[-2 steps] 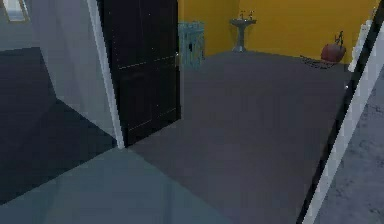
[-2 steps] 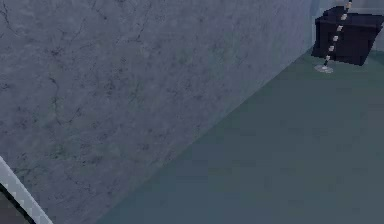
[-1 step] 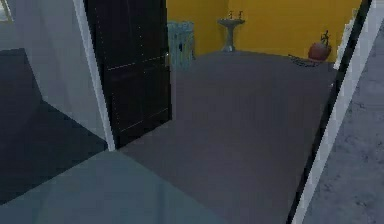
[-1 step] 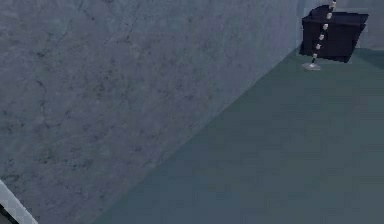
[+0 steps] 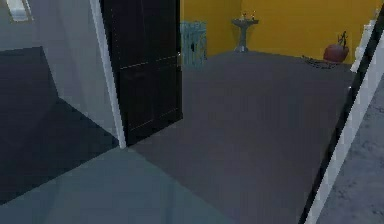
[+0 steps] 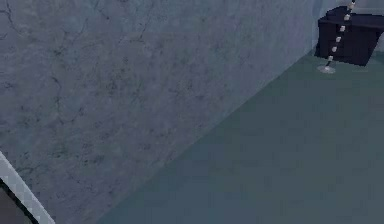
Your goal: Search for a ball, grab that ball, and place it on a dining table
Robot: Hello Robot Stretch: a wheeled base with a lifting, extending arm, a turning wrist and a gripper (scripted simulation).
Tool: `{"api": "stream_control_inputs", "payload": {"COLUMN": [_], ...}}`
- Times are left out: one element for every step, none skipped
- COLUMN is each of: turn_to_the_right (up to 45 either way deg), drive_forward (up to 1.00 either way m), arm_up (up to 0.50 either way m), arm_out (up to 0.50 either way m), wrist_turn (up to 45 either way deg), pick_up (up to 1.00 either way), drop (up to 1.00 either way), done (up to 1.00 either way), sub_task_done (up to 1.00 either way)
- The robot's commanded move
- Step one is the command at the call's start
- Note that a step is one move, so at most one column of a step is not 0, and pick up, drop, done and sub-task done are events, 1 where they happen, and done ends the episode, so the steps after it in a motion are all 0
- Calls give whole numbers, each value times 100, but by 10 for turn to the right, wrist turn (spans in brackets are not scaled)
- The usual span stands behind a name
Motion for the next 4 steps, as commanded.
{"api": "stream_control_inputs", "payload": {"turn_to_the_right": [0,120,0,300], "drive_forward": [80,0,10,0], "arm_up": [0,0,0,0], "arm_out": [0,0,0,0], "wrist_turn": [0,0,0,0], "pick_up": [0,0,0,0], "drop": [0,0,0,0], "done": [0,0,0,0], "sub_task_done": [0,0,0,0]}}
